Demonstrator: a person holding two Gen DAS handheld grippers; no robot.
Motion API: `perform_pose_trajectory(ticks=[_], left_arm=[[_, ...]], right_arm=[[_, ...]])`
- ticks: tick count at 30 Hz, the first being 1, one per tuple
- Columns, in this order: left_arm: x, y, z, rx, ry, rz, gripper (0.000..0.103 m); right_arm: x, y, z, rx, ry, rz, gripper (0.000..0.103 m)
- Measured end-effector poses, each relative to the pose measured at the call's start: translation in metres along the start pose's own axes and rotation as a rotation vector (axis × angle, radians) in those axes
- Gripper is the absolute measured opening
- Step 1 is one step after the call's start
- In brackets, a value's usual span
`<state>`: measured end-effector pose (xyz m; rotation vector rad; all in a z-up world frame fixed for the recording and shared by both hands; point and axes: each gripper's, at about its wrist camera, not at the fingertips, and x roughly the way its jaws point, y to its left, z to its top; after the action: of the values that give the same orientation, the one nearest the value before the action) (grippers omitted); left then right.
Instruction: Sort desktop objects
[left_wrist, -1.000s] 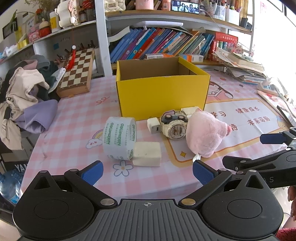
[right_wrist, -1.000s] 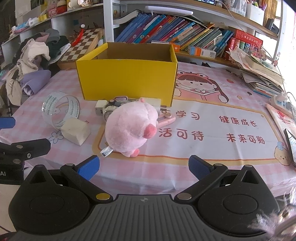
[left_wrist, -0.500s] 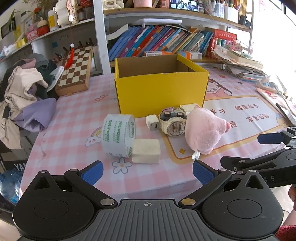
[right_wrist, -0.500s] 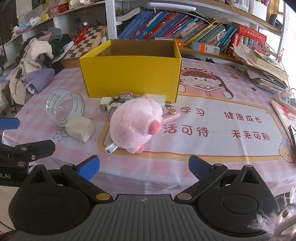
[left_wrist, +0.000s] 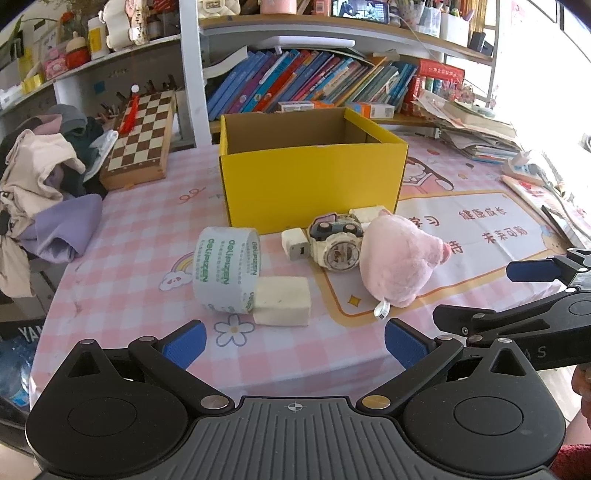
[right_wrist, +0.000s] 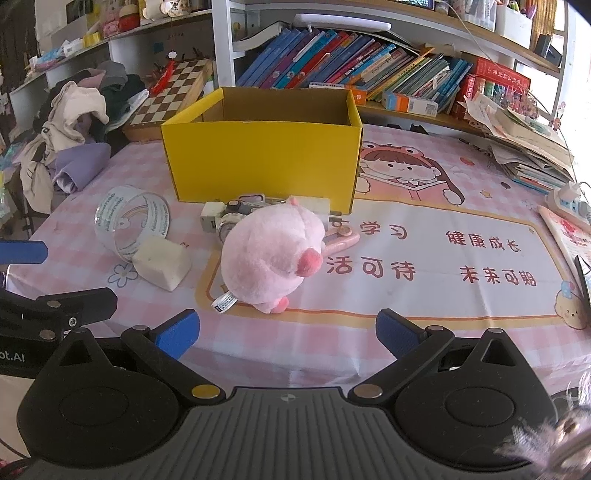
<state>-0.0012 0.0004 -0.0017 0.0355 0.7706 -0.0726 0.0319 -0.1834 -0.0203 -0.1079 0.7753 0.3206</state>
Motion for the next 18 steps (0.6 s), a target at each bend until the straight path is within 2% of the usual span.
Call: perform_pose_trajectory(ticks=[18], left_arm=[[-0.0006, 0.0088, -0.0026, -0.012, 0.000, 0.005, 0.103]], right_arm=[[0.0034, 0.0095, 0.0003, -0.020, 0.009, 0.014, 0.101]])
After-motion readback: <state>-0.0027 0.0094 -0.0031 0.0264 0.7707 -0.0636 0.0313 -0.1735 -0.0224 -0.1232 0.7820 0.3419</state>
